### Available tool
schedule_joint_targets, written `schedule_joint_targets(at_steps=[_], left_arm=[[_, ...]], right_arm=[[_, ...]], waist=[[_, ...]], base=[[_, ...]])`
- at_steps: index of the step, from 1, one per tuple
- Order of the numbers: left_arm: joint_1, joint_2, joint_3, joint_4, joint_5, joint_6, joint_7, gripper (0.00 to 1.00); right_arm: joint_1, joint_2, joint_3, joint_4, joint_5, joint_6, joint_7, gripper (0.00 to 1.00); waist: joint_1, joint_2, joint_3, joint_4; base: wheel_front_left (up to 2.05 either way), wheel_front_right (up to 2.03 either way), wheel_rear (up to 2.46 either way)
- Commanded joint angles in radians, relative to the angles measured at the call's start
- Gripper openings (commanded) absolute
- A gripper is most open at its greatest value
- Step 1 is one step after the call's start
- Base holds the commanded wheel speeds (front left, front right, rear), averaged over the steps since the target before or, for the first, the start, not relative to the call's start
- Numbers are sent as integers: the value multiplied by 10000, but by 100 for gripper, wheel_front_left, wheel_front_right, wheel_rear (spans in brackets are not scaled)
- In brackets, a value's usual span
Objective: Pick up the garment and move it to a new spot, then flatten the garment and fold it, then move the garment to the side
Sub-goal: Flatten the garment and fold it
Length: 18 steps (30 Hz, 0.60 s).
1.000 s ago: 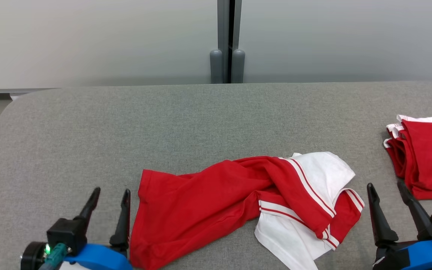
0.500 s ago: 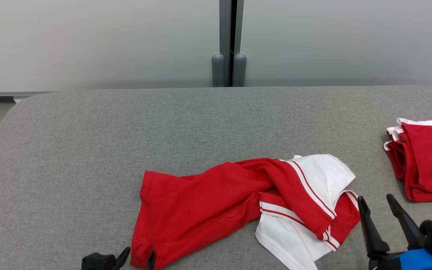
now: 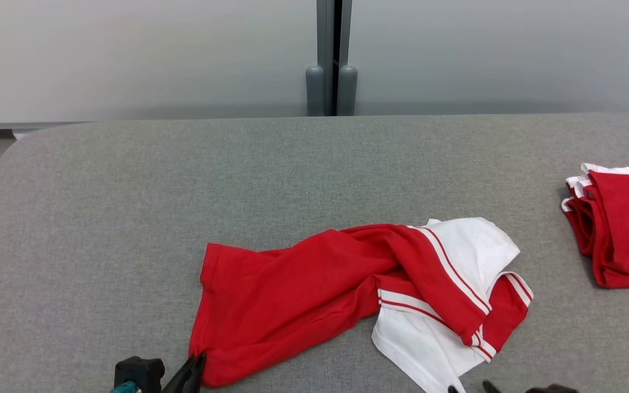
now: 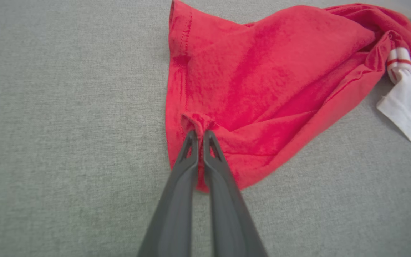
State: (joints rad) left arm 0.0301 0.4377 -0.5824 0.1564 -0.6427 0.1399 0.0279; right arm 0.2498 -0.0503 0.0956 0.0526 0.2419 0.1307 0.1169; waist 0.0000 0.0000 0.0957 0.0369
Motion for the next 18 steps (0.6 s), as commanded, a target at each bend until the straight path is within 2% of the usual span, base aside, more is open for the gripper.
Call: schedule_joint_targets(at_steps=[1, 9, 10, 11, 12, 13, 18], left_arm=[[-235, -23, 55, 32, -21, -29, -73, 0], [-527, -7, 94, 51, 61, -61, -224, 0], [-542, -5, 99, 60, 66, -63, -244, 0], [-542, -5, 99, 60, 66, -63, -244, 0], [-553, -14, 127, 44, 70, -50, -334, 0], [-580, -21, 171, 3, 94, -17, -436, 0], [-673, 32, 447, -320, 209, 183, -980, 0]], right_arm=[[-33, -18, 155, 455, 138, 0, -138, 100], [-936, -11, 744, 2326, 364, -1, -601, 100], [-1024, -11, 809, 2527, 437, -1, -536, 63], [-1024, -11, 809, 2527, 437, -1, -536, 63], [-1076, -11, 882, 2702, 468, -1, -455, 25], [-1113, 6, 931, 2826, 521, -1, -404, 0], [-1320, -34, 621, 2082, 596, 0, -1093, 0]], waist=[[0, 0, 93, 52], [0, 0, 415, 172], [0, 0, 427, 181], [0, 0, 427, 181], [0, 0, 436, 197], [0, 0, 441, 213], [0, 0, 362, 234]], base=[[0, 0, 0], [0, 0, 0], [0, 0, 0], [0, 0, 0], [0, 0, 0], [0, 0, 0], [0, 0, 0]])
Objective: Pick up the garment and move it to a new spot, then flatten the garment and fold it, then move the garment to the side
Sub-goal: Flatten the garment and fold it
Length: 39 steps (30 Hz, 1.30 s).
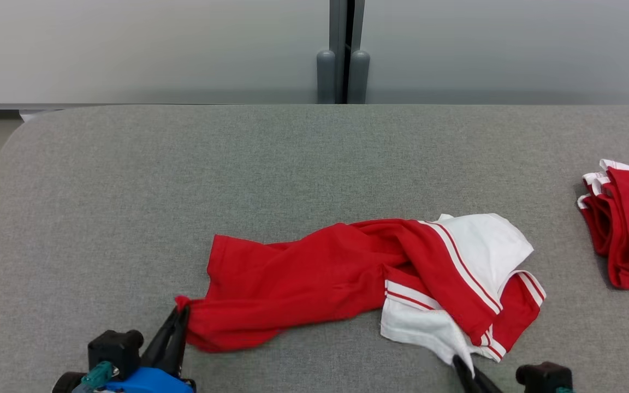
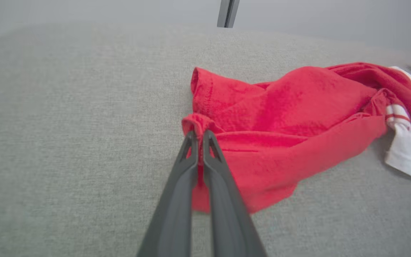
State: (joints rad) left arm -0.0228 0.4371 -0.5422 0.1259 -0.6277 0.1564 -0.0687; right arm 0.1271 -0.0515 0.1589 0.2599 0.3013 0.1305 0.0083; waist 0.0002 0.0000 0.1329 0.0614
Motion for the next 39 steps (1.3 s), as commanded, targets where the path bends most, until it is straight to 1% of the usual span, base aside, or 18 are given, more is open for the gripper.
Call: schedule_joint_targets(at_steps=[1, 5, 6, 10, 14, 18, 21, 24, 26, 28, 31, 35, 39], left_arm=[[-159, 74, 138, -140, 78, 88, -153, 0], [-265, 268, 502, -863, 122, 377, -401, 0], [-324, 402, 551, -1054, 263, 455, -407, 0], [-627, 760, 945, -2117, 549, 826, -467, 0], [-1206, 1202, 1378, -3171, 810, 1100, -296, 0], [-2165, 1509, 1709, -4216, 1064, 1207, 37, 0], [-3036, 1716, 1957, -4655, 1167, 1107, 260, 0], [-3850, 1825, 2175, -4971, 1241, 1098, 449, 0], [-4215, 1826, 2232, -5004, 1237, 1094, 586, 0], [-4521, 1773, 2223, -4958, 1252, 1120, 703, 0], [-4937, 1552, 2116, -4672, 1062, 992, 752, 0], [-5564, 1086, 1961, -3644, 611, 659, 689, 0], [-6623, 481, 1812, -1803, 220, 67, 387, 0]], right_arm=[[-125, -98, -143, -244, -25, 4, -99, 0], [-299, -349, -812, -1519, -124, 4, -302, 0], [-373, -400, -1029, -1840, -102, 4, -288, 0], [-840, -764, -1764, -3380, -337, 4, -77, 0], [-1764, -1266, -2447, -4729, -621, 4, 349, 0], [-2924, -1955, -3000, -5729, -730, 2, 889, 0], [-3927, -2440, -3334, -6200, -543, 2, 1189, 0], [-4808, -2889, -3562, -6240, -342, 2, 1418, 0], [-5290, -3072, -3608, -6095, -162, 1, 1514, 0], [-5704, -3251, -3614, -5899, -31, 1, 1566, 0], [-6189, -3389, -3514, -5421, 160, 1, 1575, 0], [-6956, -3443, -3056, -4445, 389, 1, 1475, 0], [-8107, -3250, -2495, -3099, 511, 1, 1271, 0]], waist=[[-2, 0, -65, -37], [-2, 0, -281, -131], [-2, 0, -370, -142], [-2, 0, -689, -241], [-2, 0, -1060, -349], [-2, 0, -1337, -371], [-2, 0, -1394, -374], [-2, 0, -1366, -390], [-2, 0, -1340, -404], [-2, 0, -1264, -421], [-2, 0, -1101, -407], [-2, 0, -841, -397], [-2, 0, -485, -415]], base=[[0, 0, 0], [0, 0, 0], [0, 0, 0], [0, 0, 0], [0, 0, 0], [0, 0, 0], [0, 0, 0], [0, 0, 0], [0, 0, 0], [0, 0, 0], [0, 0, 0], [0, 0, 0], [0, 0, 0]])
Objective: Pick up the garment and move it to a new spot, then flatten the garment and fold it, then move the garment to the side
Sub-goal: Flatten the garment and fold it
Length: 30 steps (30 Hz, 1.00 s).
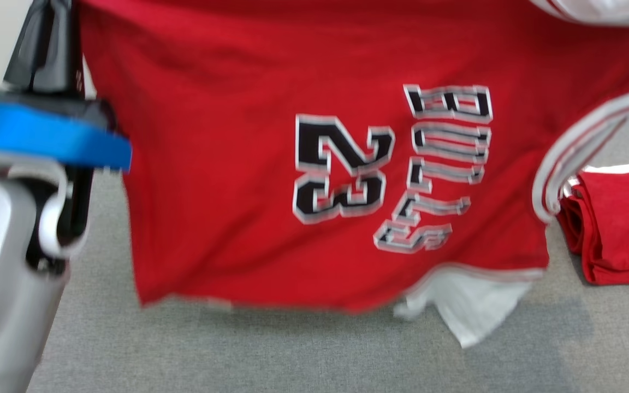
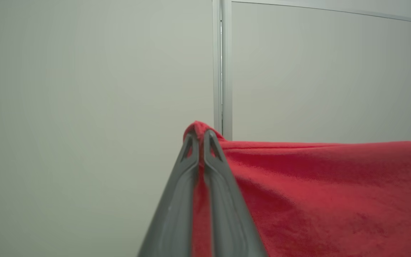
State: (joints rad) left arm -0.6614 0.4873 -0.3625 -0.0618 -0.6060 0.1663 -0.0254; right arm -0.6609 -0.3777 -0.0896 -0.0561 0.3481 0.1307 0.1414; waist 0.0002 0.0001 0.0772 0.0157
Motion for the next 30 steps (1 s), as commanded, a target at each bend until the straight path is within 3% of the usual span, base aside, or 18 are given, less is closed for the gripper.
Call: schedule_joint_targets(at_steps=[1, 8, 13, 23, 30], left_arm=[[-575, -235, -16, 651, -114, -198, -171, 0], [-3115, -1388, -15, 5127, -239, -903, -1273, 0], [-4057, -1940, 3, 8054, -313, -1436, -1957, 0], [-2578, -3184, 189, 12266, -1061, -2428, -2329, 0], [-1185, -3751, 64, 13037, -1164, -2742, -2396, 0]], right_arm=[[-607, 58, 112, 436, 71, -1, -151, 0], [-3355, 507, 688, 3595, 123, -3, -1061, 0], [-4307, 1130, 1342, 5938, 96, -1, -1801, 0], [-2724, 2347, 3226, 9581, 1035, 0, -2854, 0], [-667, 2401, 4140, 10120, 2331, 0, -3601, 0]], waist=[[-2, -1, 158, 38], [-2, -1, 672, -128], [-2, -1, 944, -328], [-2, -1, 1393, -421], [-2, -1, 1367, -224]], base=[[0, 0, 0], [0, 0, 0], [0, 0, 0], [0, 0, 0], [0, 0, 0]])
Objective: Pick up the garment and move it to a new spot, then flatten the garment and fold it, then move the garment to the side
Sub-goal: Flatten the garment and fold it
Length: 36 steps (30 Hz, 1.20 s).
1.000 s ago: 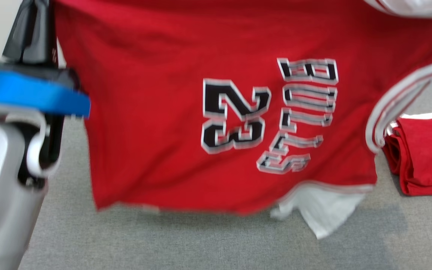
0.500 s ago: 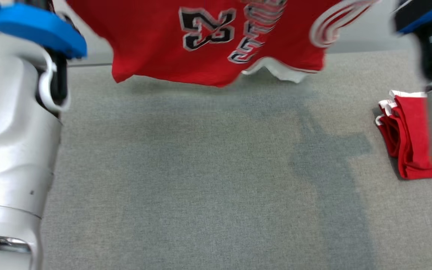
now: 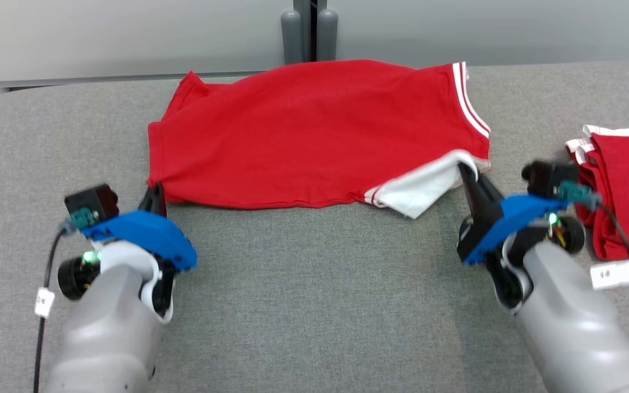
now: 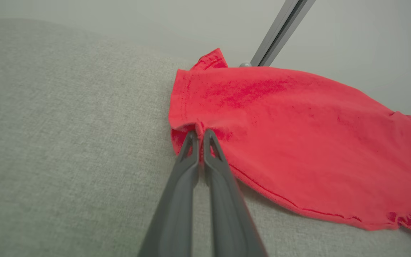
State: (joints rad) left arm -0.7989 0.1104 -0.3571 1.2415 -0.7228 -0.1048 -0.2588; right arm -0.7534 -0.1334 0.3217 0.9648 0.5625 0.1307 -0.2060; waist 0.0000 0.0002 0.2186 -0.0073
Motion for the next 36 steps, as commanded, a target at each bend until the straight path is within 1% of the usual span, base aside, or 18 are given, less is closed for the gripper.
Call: schedule_joint_targets(at_steps=[1, 2, 4, 6, 9, 12, 14, 17, 19, 21, 26, 29, 32, 34, 36], left_arm=[[190, 19, 11, 4, 4, -31, -63, 0], [370, 3, -67, -81, 115, -75, -65, 0], [798, 171, 56, -561, 215, -102, -71, 0], [1428, 304, 210, -1279, 423, -109, -66, 0], [2473, 483, 538, -2543, 792, 20, -68, 0], [3648, 721, 824, -3752, 1107, 181, -68, 0], [4440, 821, 971, -4572, 1247, 365, -70, 0], [5653, 1089, 1102, -5688, 1223, 702, -35, 0], [6383, 1235, 1155, -6622, 1158, 971, 260, 0], [7123, 1407, 1227, -7748, 1083, 1346, 653, 0], [9112, 1814, 1235, -11019, 1175, 2559, 1914, 0], [9991, 2040, 1248, -12581, 1229, 3137, 2595, 0], [10441, 2201, 1193, -13602, 1236, 3491, 3199, 0], [10520, 2320, 1184, -13930, 1242, 3639, 3503, 0], [10406, 2418, 1165, -14104, 1194, 3684, 3800, 0]], right_arm=[[259, -42, 27, -88, 187, 0, -127, 0], [575, -115, 178, -208, 288, 0, -204, 0], [1249, -250, 354, -538, 632, 0, -355, 0], [1992, -437, 461, -971, 928, 0, -459, 0], [3187, -790, 505, -1760, 1140, 0, -543, 0], [4409, -1055, 373, -2783, 1051, 0, -574, 0], [5243, -1220, 68, -3450, 921, 0, -576, 0], [6470, -1286, -444, -4657, 524, 0, -502, 0], [7307, -1179, -925, -5561, 253, 0, -243, 0], [8115, -1000, -1449, -6542, -107, 0, 189, 0], [9987, -262, -2702, -9106, -1086, 0, 1838, 0], [10712, 123, -3155, -10473, -1541, 0, 2848, 0], [11060, 337, -3479, -11357, -1803, 0, 3657, 0], [11080, 415, -3573, -11638, -1895, 0, 4068, 0], [10902, 471, -3647, -11720, -1917, 0, 4423, 0]], waist=[[0, -2, -46, 6], [0, -2, -94, 12], [0, -2, -266, -13], [0, -2, -462, -6], [0, -2, -803, -4], [0, -2, -1148, -76], [0, -2, -1311, -113], [0, -2, -1547, -144], [0, -2, -1643, -142], [0, -2, -1683, -129], [0, -2, -1758, -148], [0, -2, -1777, -211], [0, -2, -1778, -263], [0, -2, -1750, -278], [0, -2, -1713, -283]], base=[[0, 0, 0], [0, 0, 0], [0, 0, 0], [0, 0, 0], [0, 0, 0], [0, 0, 0], [0, 0, 0], [0, 0, 0], [0, 0, 0], [0, 0, 0], [0, 0, 0], [0, 0, 0], [0, 0, 0], [0, 0, 0], [0, 0, 0]])
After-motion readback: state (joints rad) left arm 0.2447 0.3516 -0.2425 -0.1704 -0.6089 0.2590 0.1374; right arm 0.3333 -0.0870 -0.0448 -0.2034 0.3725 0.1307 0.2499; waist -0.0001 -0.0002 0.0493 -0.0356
